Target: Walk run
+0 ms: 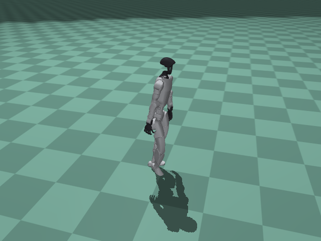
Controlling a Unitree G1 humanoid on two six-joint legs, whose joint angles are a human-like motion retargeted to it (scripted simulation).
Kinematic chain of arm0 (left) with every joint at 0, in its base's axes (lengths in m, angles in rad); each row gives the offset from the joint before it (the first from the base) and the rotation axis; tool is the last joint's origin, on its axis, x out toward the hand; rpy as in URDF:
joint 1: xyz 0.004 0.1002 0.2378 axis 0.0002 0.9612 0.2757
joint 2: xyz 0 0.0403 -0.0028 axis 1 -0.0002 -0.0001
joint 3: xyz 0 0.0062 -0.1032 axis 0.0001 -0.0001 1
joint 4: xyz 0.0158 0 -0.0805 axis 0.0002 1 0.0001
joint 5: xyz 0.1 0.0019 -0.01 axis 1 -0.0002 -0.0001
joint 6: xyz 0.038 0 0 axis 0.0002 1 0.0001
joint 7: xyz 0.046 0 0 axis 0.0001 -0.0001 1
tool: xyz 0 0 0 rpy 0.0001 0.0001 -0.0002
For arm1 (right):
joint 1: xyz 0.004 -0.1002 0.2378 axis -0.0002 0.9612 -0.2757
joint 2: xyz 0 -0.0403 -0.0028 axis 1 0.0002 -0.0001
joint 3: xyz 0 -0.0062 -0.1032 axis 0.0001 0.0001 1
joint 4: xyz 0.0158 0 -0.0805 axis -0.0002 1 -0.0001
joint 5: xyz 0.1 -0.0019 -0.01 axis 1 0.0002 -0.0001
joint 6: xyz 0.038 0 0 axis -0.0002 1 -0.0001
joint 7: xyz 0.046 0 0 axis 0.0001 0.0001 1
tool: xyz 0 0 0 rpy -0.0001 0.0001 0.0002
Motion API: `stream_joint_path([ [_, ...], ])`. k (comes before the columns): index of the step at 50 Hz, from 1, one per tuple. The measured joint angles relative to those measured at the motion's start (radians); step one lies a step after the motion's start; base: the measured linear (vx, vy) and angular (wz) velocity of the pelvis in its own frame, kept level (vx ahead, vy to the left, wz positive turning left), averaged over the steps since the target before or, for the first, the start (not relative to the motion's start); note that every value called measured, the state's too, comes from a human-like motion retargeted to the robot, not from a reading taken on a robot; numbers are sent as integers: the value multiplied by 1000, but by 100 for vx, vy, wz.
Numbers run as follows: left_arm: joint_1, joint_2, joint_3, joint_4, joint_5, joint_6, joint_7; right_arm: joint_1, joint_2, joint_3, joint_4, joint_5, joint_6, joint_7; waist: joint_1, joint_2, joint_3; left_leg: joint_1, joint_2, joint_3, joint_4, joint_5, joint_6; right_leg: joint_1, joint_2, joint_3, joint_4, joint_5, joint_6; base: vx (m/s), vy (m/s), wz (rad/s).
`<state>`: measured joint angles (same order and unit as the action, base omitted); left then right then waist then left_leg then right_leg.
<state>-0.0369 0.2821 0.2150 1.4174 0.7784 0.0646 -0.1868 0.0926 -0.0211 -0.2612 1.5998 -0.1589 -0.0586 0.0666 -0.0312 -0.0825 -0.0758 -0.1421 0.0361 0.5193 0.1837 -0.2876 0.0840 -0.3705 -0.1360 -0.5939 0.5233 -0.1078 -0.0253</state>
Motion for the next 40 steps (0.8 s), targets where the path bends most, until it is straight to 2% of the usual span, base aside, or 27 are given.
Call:
stream_joint_path([
  [2, -26, 17, 1, -10, -10, -1, -7, 5, -2, -11, 27, 17, 15, 48, -4, -36, 6, 37, -49, 9, -22, -19, 0, 11, -19, -157, -182, -32, 7, 66, -24, -49],
  [3, -37, 25, 1, -17, -16, -3, -6, 7, -3, -15, 40, 26, 14, 61, -3, -47, 7, 60, -62, 26, -33, -29, -3, 32, -16, -290, -260, -31, 16, 42, -17, -66],
  [5, -55, 36, 4, -28, -30, -12, 3, 12, -4, -17, 61, 39, -1, 55, 14, -53, 8, 107, -75, 53, -53, -52, -16, 74, 6, -462, -359, 25, 12, 49, -17, -83],
  [7, -64, 37, 0, -32, -44, -28, 8, 21, -1, -14, 75, 42, -22, 23, 30, -37, 2, 155, -59, 86, -61, -69, -44, 111, 55, -511, -401, 38, -120, 55, -11, -58],
  [8, -65, 33, -6, -32, -49, -37, 7, 25, -1, -14, 80, 36, -30, 8, 29, -27, 0, 177, -55, 88, -59, -76, -57, 125, 78, -491, -410, 5, -155, 60, -11, -6],
  [10, -63, 20, -15, -30, -52, -56, 3, 17, -4, -20, 89, 6, -31, -2, 20, -19, 12, 219, -61, 72, -39, -73, -71, 99, 83, -248, -378, -20, -191, 63, -15, 0],
  [12, -47, 3, -8, -19, -42, -68, 11, -6, -9, -16, 85, -29, -11, 8, 42, -14, 3, 237, -59, 119, -4, -23, -85, 160, 66, -411, -372, -31, -183, 49, -10, -65],
  [15, -3, -20, 12, 14, 1, -78, 23, -53, -16, 7, 44, -82, 15, 31, 5, -17, 0, 251, -37, 184, 127, 116, -123, 189, 51, -291, -380, -29, -157, 45, -5, -65],
  [17, 32, -26, 22, 25, 40, -67, 18, -74, -12, 25, -8, -88, 1, 57, 3, -38, -10, 234, -20, 221, 249, 189, -164, 215, 21, -284, -392, -26, -142, 36, -1, -101],
  [20, 74, -49, 71, 43, 58, -45, 52, -104, 0, 54, -107, -94, 2, 86, 11, -82, -21, 201, 11, 272, 437, 152, -171, 218, -39, -204, -374, -31, -121, 41, -7, -121],
  [23, 100, -78, 129, 97, -6, -28, 97, -154, 6, 99, -188, -193, -32, 39, 19, -78, -16, 74, 29, 181, 569, 94, -170, 210, -43, -125, -358, -31, -115, 22, 2, -183],
  [25, 116, -92, 157, 145, -49, -13, 101, -182, -2, 158, -221, -302, -96, -84, 21, -65, -19, -2, 68, 152, 596, 62, -146, 199, -25, -69, -355, -23, -114, 23, 1, -214],
  [28, 137, -96, 159, 185, -50, 7, 46, -207, -17, 240, -265, -446, -178, -238, 24, -48, -19, -94, 111, 107, 512, 72, -64, 178, -9, 11, -339, -9, -102, 12, 2, -221],
  [31, 154, -98, 133, 169, -10, 32, -19, -214, -16, 287, -308, -522, -203, -237, 35, -33, -2, -164, 109, -10, 343, 55, -39, 158, 19, 119, -327, 1, -87, 15, 4, -249],
  [33, 165, -102, 120, 133, 19, 33, -38, -217, -14, 300, -321, -535, -206, -191, 55, -20, 14, -206, 85, -196, 240, 52, -79, 146, 53, 201, -319, 7, -79, 8, 8, -289],
  [35, 176, -106, 109, 89, 23, 23, -27, -218, -18, 306, -313, -541, -200, -150, 80, -6, 32, -224, 24, -506, 157, 61, -187, 128, 92, 299, -303, 15, -63, 13, 11, -317],
  [37, 182, -108, 107, 52, -9, 18, 9, -215, -24, 310, -288, -567, -173, -170, 95, -7, 51, -197, -7, -724, 89, 122, -293, 104, 122, 416, -275, 31, -38, 8, 12, -315],
  [38, 180, -109, 107, 37, -45, 11, 34, -218, -28, 306, -265, -593, -148, -207, 100, -12, 59, -183, -15, -756, 69, 163, -302, 88, 134, 474, -257, 36, -25, 1, 13, -303],
  [40, 169, -112, 107, 20, -154, -18, 96, -225, -39, 290, -193, -651, -84, -299, 111, -30, 63, -166, -39, -720, 80, 144, -255, 57, 153, 590, -230, 48, 5, 3, 21, -277],
])
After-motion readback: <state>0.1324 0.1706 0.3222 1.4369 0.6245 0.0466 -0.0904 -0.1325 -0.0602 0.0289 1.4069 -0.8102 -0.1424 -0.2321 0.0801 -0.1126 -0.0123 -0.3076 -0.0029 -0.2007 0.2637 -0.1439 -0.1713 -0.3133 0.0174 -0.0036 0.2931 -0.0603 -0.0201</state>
